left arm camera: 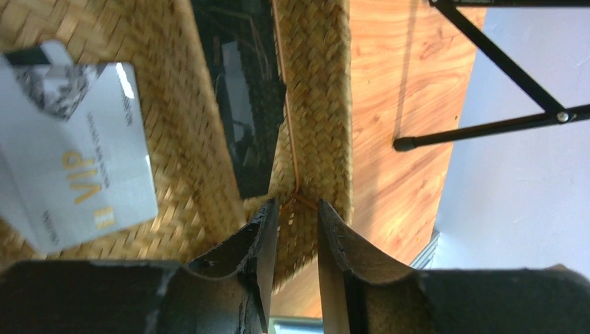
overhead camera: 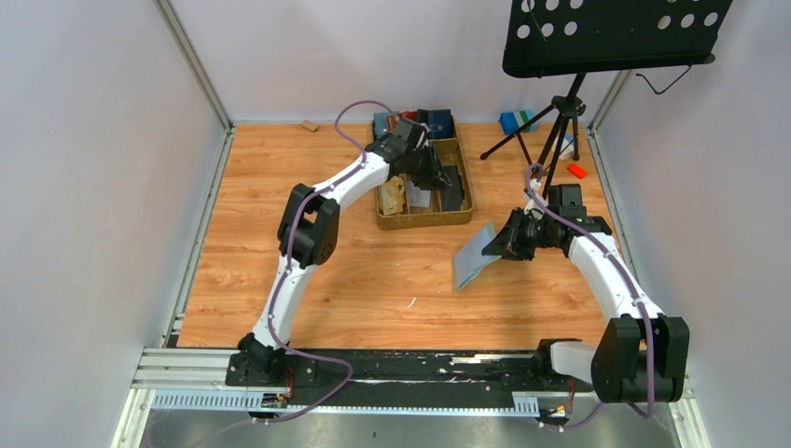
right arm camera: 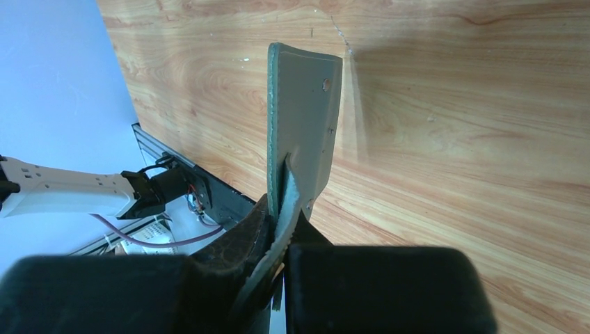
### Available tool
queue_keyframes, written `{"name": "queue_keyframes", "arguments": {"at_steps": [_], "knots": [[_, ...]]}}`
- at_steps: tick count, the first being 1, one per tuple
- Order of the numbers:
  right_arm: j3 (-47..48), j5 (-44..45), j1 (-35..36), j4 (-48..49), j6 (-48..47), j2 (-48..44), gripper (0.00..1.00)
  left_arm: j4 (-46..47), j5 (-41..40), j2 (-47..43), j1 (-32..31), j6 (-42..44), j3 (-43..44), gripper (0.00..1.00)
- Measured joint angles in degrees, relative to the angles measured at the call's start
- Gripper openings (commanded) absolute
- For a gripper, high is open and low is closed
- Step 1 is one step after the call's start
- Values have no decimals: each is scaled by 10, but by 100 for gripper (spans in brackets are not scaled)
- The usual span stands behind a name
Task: Take the credit cards out of the card holder
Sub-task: Place the credit card in the storage box, then close the card holder at the center of the board.
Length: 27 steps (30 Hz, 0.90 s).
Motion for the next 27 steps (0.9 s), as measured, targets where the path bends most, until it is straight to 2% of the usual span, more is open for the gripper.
{"name": "queue_keyframes", "arguments": {"at_steps": [4, 10, 12, 13, 15, 19, 22, 27], "knots": [[0, -22, 0, 10, 12, -2, 0, -17, 11, -55, 1, 14, -56, 42], [-12, -80, 3, 73, 79, -21, 0, 3, 65, -251, 4, 28, -247, 56], [-22, -101, 7, 111, 116, -28, 0, 25, 81, -326, 4, 24, -316, 84], [-30, -114, 10, 138, 143, -30, 0, 50, 89, -374, 4, 14, -365, 90], [-46, -138, 17, 191, 199, -32, 0, 89, 103, -451, 4, -8, -445, 96], [-63, -171, 35, 280, 300, -34, 0, 217, 119, -566, 4, -90, -602, 97], [-62, -181, 54, 329, 353, -43, 0, 299, 118, -607, 2, -156, -699, 97], [-56, -188, 78, 370, 404, -64, 0, 342, 115, -621, -5, -211, -763, 94]]}}
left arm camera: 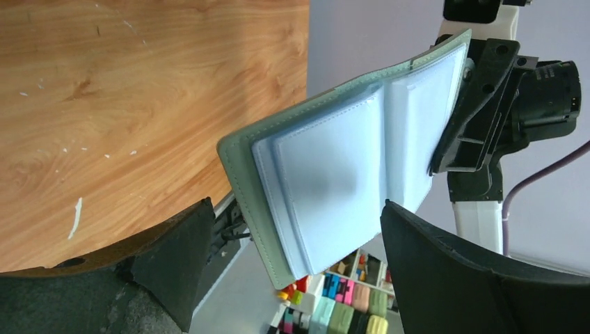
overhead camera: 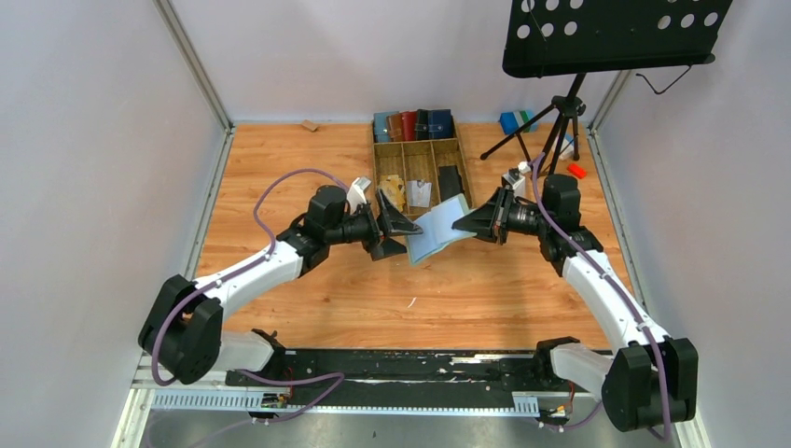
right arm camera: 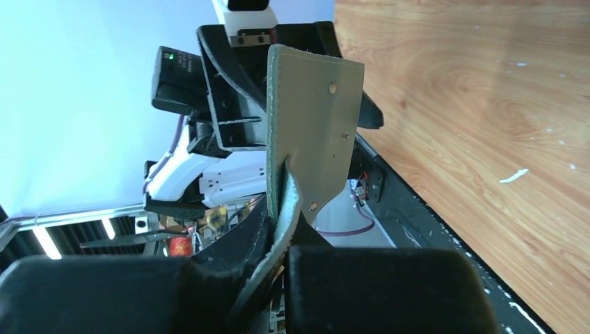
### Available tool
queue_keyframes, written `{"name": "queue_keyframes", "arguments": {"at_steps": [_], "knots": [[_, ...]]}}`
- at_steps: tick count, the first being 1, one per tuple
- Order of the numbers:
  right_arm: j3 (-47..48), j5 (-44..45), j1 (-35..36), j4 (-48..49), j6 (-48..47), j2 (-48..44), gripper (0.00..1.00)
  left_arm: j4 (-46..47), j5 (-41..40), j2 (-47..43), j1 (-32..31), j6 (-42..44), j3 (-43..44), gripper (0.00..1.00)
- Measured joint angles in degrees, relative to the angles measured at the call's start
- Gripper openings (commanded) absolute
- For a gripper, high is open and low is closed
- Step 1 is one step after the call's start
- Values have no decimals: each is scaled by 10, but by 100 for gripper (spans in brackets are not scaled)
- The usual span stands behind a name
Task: Take the credit cards out of the card holder
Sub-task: Close the card holder at the center of the board.
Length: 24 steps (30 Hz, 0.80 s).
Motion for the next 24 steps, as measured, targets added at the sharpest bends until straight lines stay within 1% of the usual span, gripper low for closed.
{"name": "queue_keyframes", "arguments": {"at_steps": [2, 5, 9, 11, 12, 15, 20, 24], "knots": [[2, -4, 7, 9, 13, -5, 0, 16, 0, -10, -2, -15, -15, 89], [3, -7, 14, 15, 23, -11, 0, 45, -1, -28, -2, -36, -36, 73], [3, -10, 17, 17, 26, -16, 0, 99, -11, -39, -7, -68, -60, 43], [3, -10, 16, 19, 26, -19, 1, 108, -15, -36, -10, -76, -60, 31], [3, -10, 16, 19, 23, -19, 2, 111, -15, -36, -11, -77, -59, 26], [7, -4, 19, -12, -7, -16, 9, 115, -18, -36, -15, -78, -56, 19], [43, 27, 43, -103, -108, 18, 19, 108, -30, -37, -18, -65, -54, 10], [70, 64, 78, -160, -179, 38, 37, 70, -38, -37, -19, -43, -49, 3]]}}
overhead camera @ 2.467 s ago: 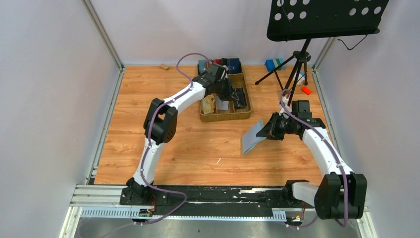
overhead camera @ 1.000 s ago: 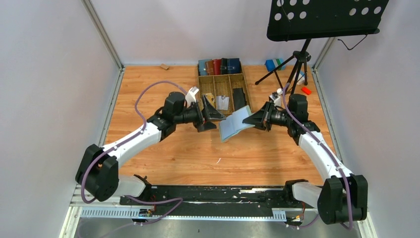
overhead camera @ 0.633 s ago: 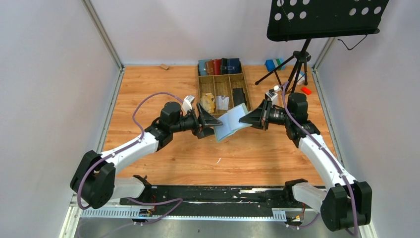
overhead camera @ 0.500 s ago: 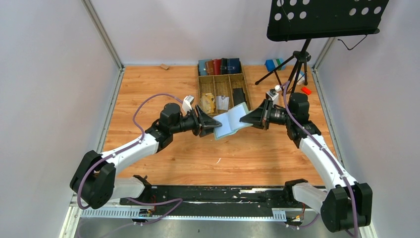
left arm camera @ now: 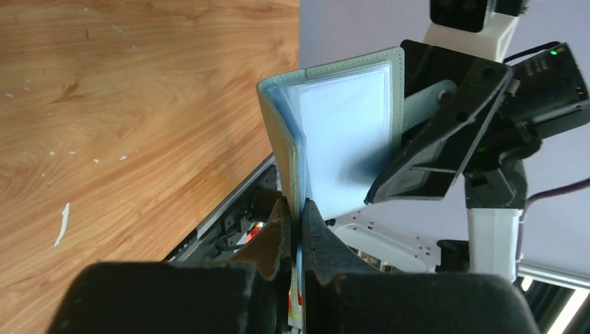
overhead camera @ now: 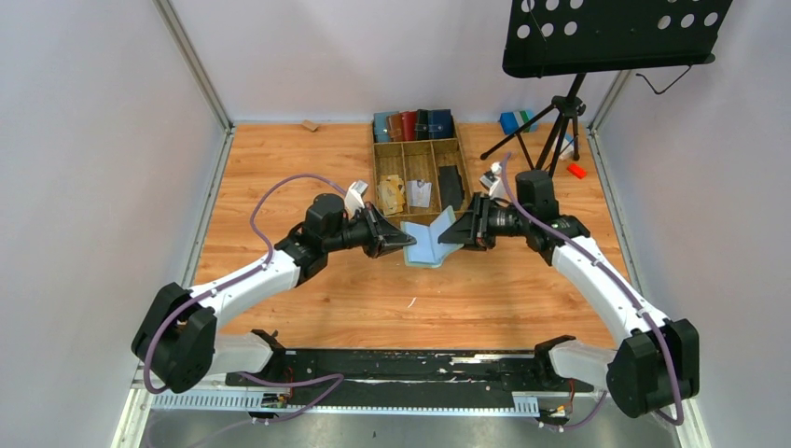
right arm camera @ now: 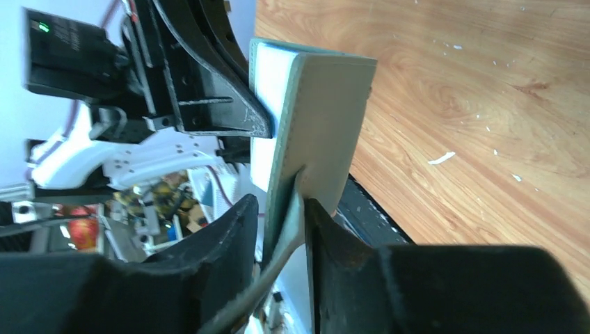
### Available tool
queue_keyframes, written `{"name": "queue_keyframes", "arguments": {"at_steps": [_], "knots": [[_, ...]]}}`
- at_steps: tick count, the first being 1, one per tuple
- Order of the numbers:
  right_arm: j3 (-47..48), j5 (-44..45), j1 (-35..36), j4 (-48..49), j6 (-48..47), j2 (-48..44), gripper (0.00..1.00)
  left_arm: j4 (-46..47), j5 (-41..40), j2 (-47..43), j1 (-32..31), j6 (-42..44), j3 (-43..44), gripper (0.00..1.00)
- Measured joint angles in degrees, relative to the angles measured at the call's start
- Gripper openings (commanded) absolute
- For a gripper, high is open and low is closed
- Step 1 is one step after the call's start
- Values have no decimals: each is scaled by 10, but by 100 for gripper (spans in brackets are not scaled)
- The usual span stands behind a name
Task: Take the credit cards out of the card holder
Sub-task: Close the card holder at the center of the board.
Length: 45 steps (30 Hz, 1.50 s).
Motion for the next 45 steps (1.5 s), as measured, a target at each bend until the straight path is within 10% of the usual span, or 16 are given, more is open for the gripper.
{"name": "queue_keyframes", "arguments": {"at_steps": [21, 32, 36, 45], "knots": [[39, 106, 129, -118, -175, 77, 64, -349, -107, 92, -34, 186, 108, 0], [8, 138, 112, -115, -177, 72, 57, -585, -264, 219, -95, 290, 296, 33], [-4, 160, 78, -119, -177, 44, 54, -594, -263, 230, -107, 294, 303, 55], [-65, 201, -28, -143, -180, 14, 50, -483, -173, 239, -113, 267, 257, 52]]}}
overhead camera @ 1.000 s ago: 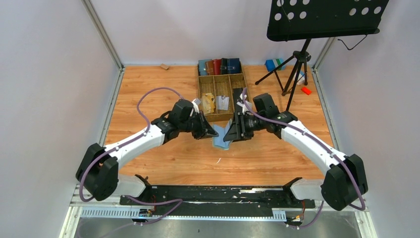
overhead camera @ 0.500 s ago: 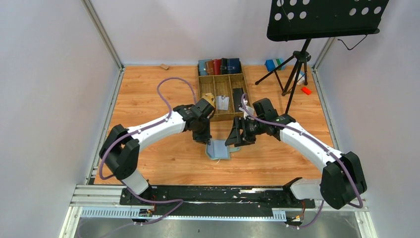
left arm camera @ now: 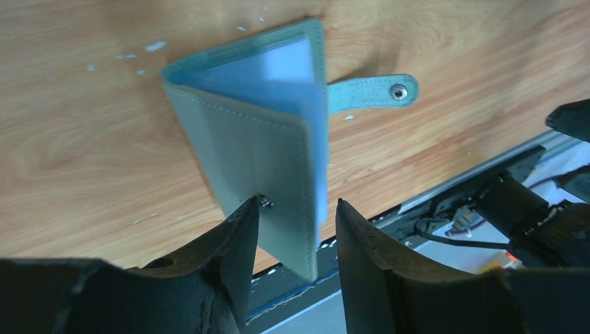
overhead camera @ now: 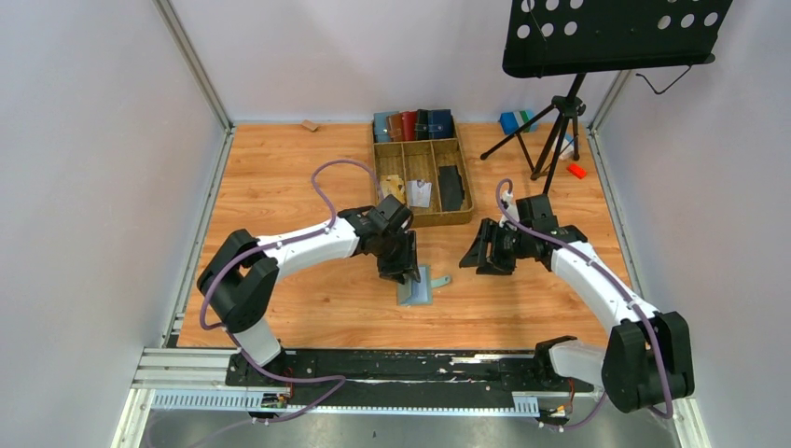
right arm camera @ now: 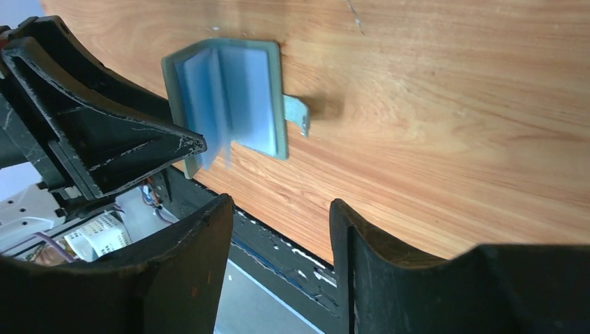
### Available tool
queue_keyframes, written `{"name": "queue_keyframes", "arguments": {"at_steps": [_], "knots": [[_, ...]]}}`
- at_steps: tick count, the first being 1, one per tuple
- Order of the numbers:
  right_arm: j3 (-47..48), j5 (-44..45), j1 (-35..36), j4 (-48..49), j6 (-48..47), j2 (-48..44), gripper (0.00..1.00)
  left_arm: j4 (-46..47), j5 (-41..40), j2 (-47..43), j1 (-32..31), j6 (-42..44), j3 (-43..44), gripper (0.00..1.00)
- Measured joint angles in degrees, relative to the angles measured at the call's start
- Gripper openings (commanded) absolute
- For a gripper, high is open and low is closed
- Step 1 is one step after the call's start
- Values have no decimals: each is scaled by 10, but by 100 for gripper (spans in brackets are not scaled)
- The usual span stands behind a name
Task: Take the credit cards out of the card holder
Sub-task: Close the card holder at the center of the board.
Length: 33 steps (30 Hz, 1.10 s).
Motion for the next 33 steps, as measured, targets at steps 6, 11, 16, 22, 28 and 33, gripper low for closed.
{"name": "queue_keyframes", "arguments": {"at_steps": [6, 11, 16, 22, 28, 33], "knots": [[-19, 20, 0, 3, -15, 20, 40, 64, 46, 17, -9, -12, -12, 49], [-31, 32, 0, 19, -21, 70, 36, 127, 83, 45, -10, -18, -16, 39], [-31, 33, 1, 39, -23, 95, 35, 162, 95, 73, -10, -20, -38, 34], [-31, 33, 20, 73, -27, 142, 24, 188, 103, 81, -10, -19, -57, 27], [-21, 28, 50, 84, -30, 204, 22, 207, 112, 74, -10, -17, -70, 23], [-6, 25, 89, 96, -31, 204, 22, 159, 89, 20, -10, -3, -69, 16]]}}
